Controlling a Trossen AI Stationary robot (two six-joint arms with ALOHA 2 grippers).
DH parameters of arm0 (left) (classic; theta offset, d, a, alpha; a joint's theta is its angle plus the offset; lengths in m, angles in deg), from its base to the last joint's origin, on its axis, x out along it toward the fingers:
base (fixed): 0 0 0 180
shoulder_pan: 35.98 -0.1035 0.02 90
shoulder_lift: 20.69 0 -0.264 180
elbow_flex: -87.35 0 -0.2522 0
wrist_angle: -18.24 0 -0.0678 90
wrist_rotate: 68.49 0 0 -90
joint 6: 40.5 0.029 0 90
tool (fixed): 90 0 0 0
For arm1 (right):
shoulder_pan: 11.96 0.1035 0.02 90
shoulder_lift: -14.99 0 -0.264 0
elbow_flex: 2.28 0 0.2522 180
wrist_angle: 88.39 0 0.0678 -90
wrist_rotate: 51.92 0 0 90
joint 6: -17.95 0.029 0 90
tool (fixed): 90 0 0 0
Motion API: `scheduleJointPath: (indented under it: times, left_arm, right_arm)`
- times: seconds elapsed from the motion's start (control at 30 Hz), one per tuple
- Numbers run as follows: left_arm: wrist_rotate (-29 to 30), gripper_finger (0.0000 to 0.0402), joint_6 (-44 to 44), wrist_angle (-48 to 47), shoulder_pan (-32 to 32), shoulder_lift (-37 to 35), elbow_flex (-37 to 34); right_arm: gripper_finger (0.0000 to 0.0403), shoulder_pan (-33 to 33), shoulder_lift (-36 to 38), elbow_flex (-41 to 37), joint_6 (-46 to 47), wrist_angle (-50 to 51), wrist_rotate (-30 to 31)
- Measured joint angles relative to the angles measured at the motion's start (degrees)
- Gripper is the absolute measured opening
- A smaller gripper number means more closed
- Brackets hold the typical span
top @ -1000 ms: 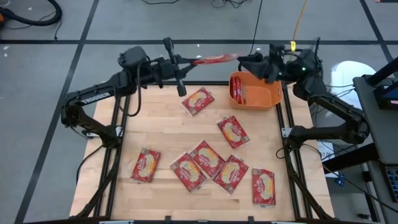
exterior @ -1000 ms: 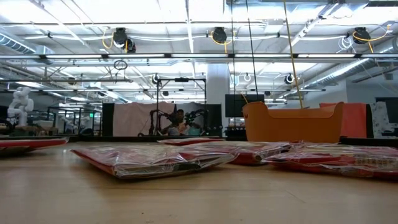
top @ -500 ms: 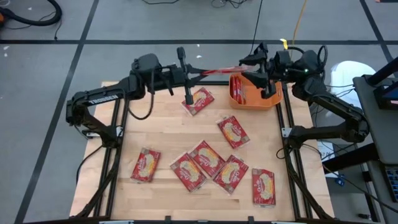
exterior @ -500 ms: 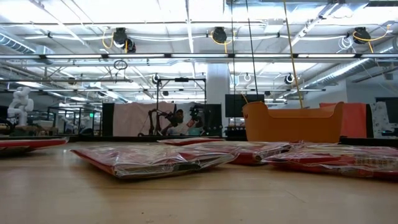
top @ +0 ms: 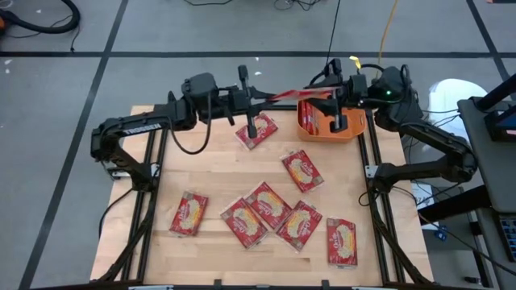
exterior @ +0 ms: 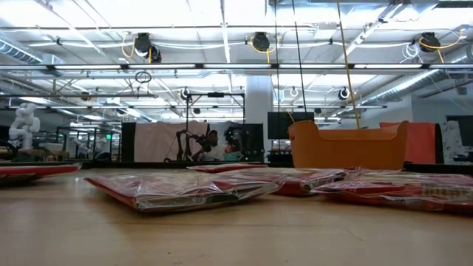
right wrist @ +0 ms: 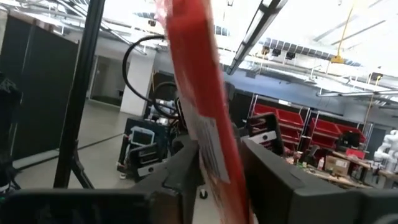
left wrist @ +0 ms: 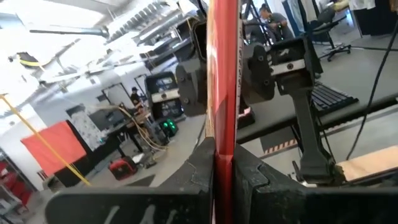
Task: Sort popcorn bags into baskets
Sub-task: Put the red popcorn bag into the orange bin
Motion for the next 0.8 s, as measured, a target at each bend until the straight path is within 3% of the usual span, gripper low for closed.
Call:
scheduleJointPath:
  times: [0.23, 0.37, 0.6, 0.8]
  left_arm:
    - [0.00, 0.0026, -1.34, -0.36, -0.04, 0.12, 0.00]
    - [2.93, 0.0037, -8.29, -0.38, 0.14, 0.12, 0.00]
    - [5.93, 0.0156, -15.03, -0.45, 0.20, -0.90, 0.00]
    - [12.76, 0.0267, -23.50, -2.45, 0.18, -4.08, -0.02]
  right_arm:
    - [0.0049, -0.02, -0.15, -0.02, -0.61, 0.33, -0.05]
    - [0.0034, -0.05, -0.17, -0.02, -0.50, 0.40, 0.02]
    - [0.0041, -1.32, 0.76, -0.02, -0.39, 0.65, -0.06]
    - [0.0037, -3.95, 3.81, -0.02, -0.96, 4.28, -0.19]
